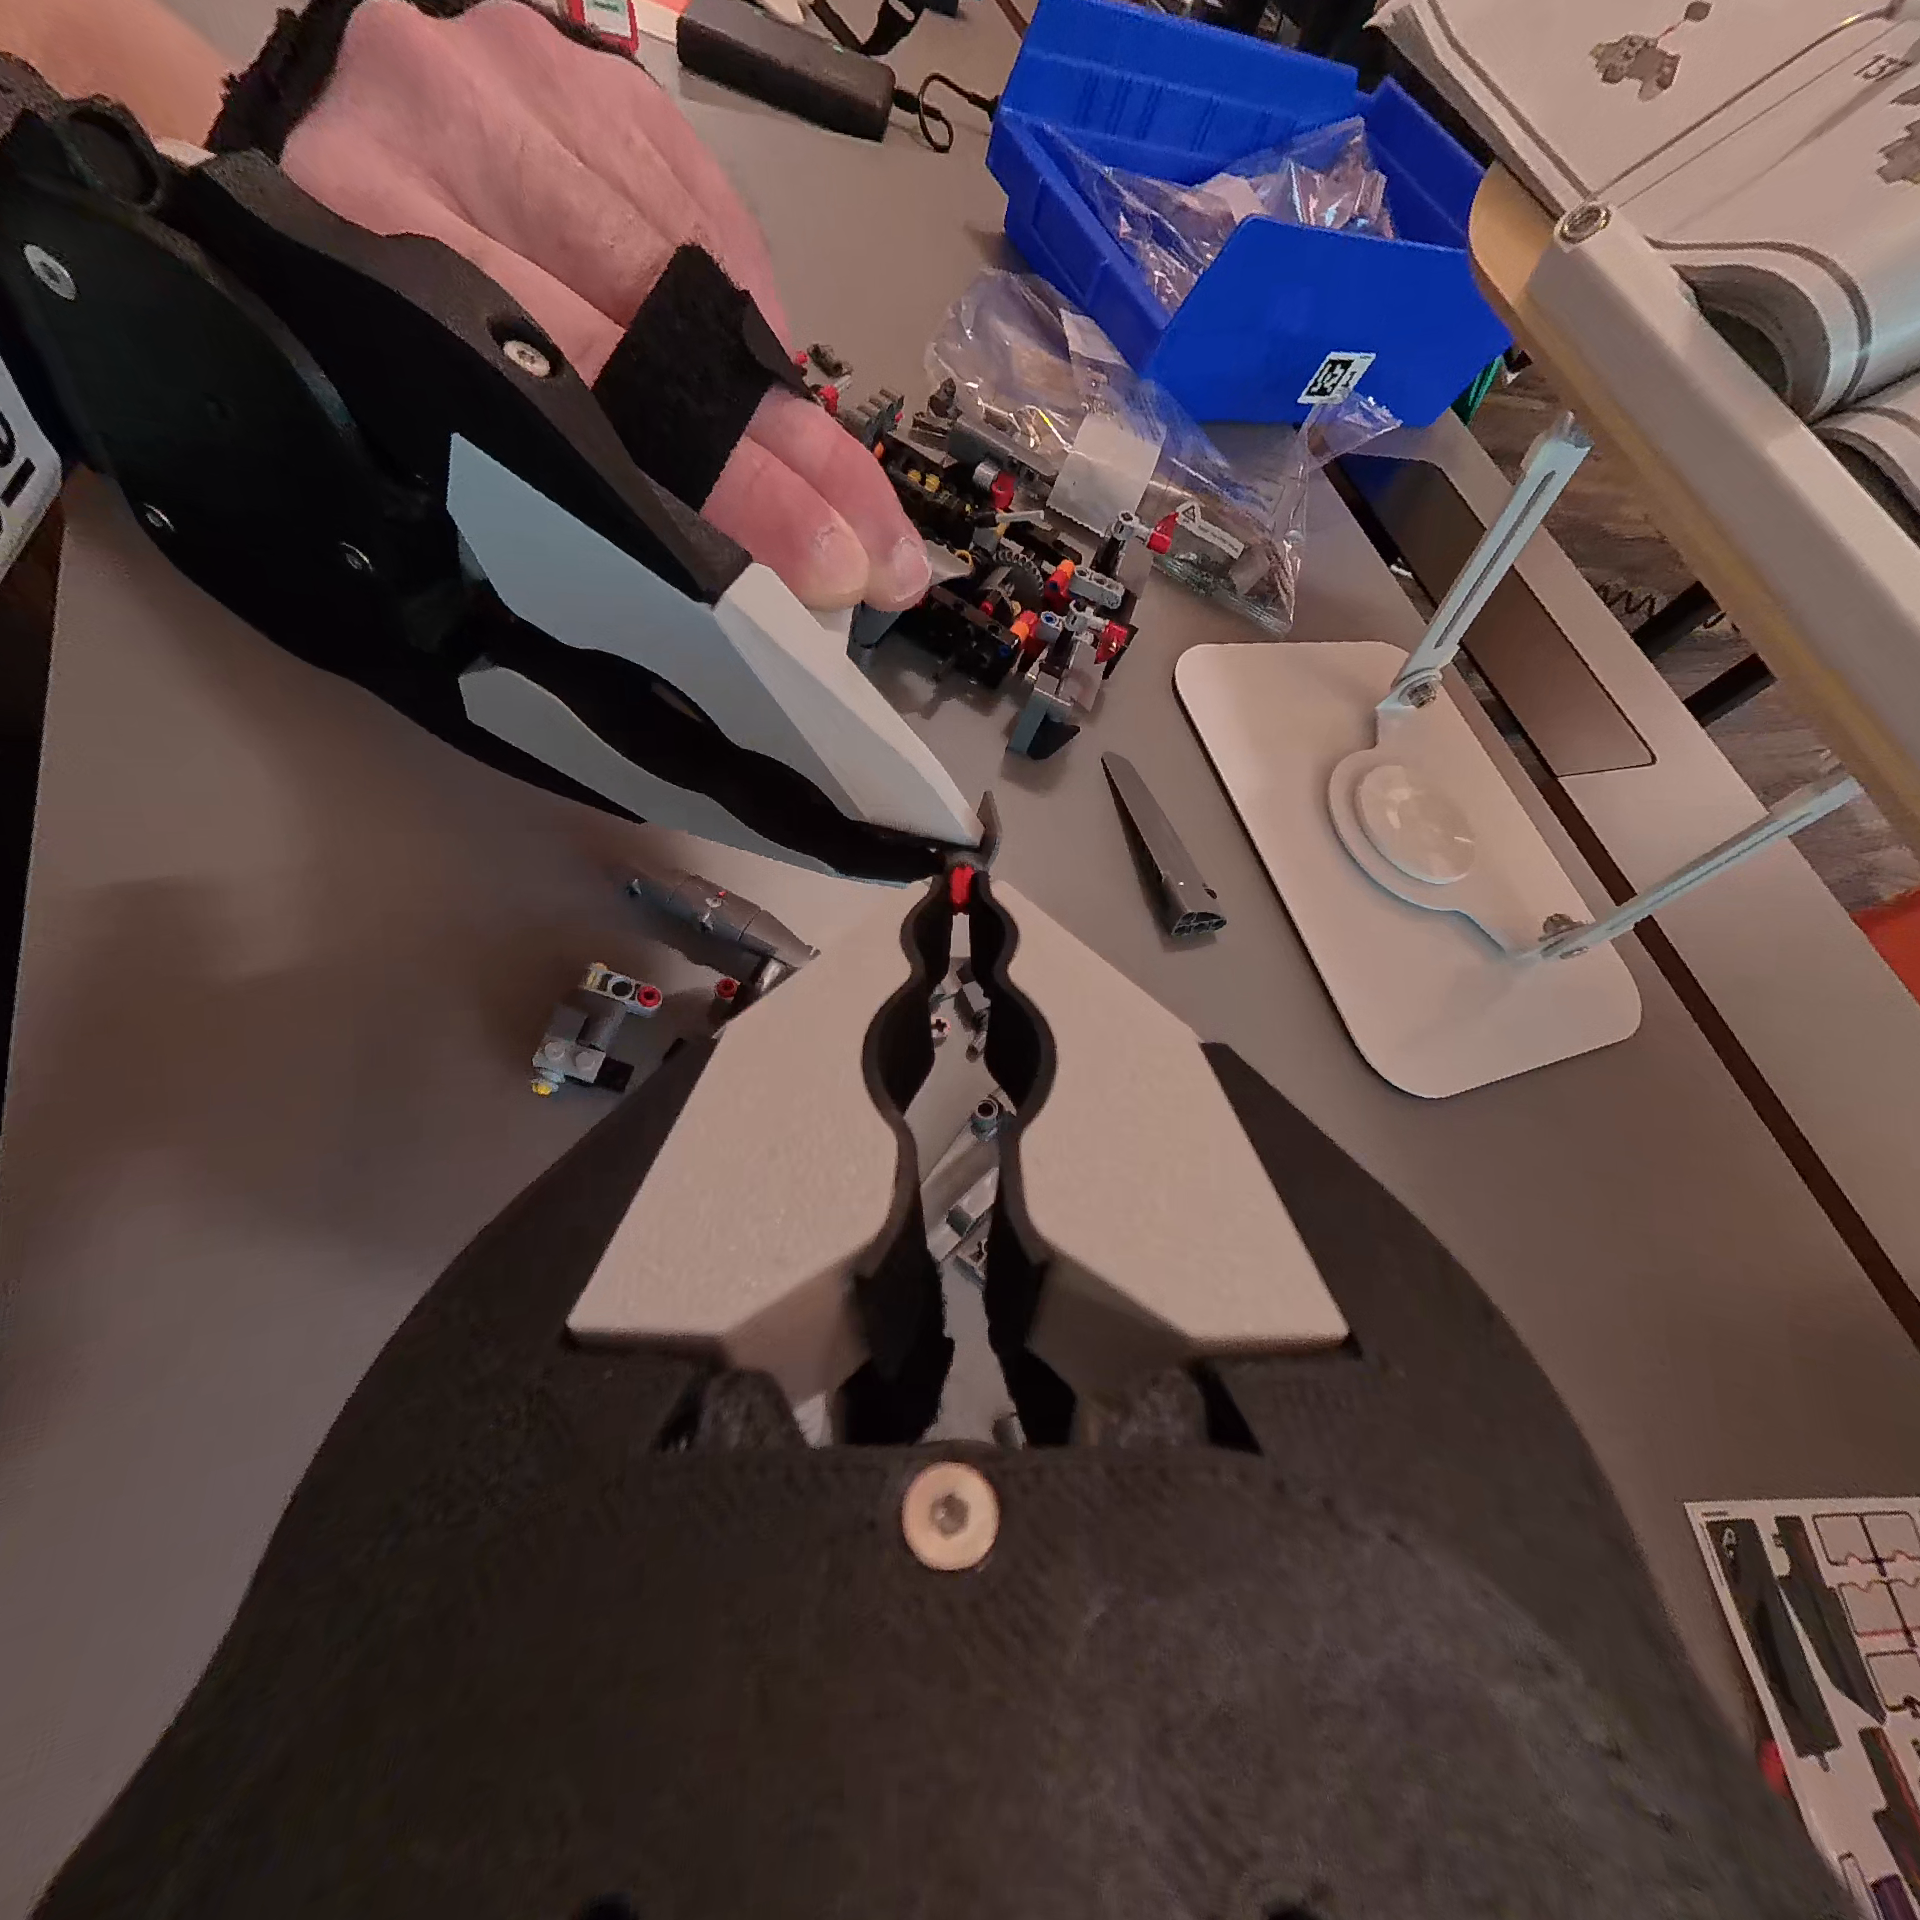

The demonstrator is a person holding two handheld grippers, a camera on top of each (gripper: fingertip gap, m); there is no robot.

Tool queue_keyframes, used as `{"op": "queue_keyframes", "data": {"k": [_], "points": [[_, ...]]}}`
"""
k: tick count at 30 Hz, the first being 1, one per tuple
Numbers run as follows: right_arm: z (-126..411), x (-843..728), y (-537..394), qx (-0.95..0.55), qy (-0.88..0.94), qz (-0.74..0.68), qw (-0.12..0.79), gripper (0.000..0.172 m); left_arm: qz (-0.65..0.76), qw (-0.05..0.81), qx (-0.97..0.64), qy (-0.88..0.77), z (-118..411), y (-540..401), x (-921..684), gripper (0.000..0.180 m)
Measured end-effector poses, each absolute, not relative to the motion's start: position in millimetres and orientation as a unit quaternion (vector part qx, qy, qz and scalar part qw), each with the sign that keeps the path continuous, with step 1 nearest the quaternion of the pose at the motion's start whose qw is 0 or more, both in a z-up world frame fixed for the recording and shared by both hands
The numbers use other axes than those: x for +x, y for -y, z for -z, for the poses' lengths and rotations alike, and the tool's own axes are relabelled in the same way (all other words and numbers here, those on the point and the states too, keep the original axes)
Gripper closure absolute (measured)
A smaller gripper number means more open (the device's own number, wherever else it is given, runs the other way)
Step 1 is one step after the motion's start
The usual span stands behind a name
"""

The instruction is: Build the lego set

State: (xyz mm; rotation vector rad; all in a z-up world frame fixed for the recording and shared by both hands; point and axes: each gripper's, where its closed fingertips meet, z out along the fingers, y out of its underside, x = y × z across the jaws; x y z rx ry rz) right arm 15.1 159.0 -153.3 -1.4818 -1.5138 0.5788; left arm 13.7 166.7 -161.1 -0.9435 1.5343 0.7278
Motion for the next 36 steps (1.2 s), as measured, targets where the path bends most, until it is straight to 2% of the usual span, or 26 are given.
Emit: {"op": "queue_keyframes", "data": {"k": [10, 36], "points": [[157.6, 15.1, -161.6, -0.603, 0.615, -0.243, 0.447, 0.172, -0.308, 0.559, -0.406, -0.655, 165.9, -168.8, 14.6, 0.178], [142.2, 16.3, -161.5, -0.559, 0.6, -0.294, 0.492, 0.171, -0.267, 0.59, -0.424, -0.633, 151.8, -168.5, 15.7, 0.178]]}}
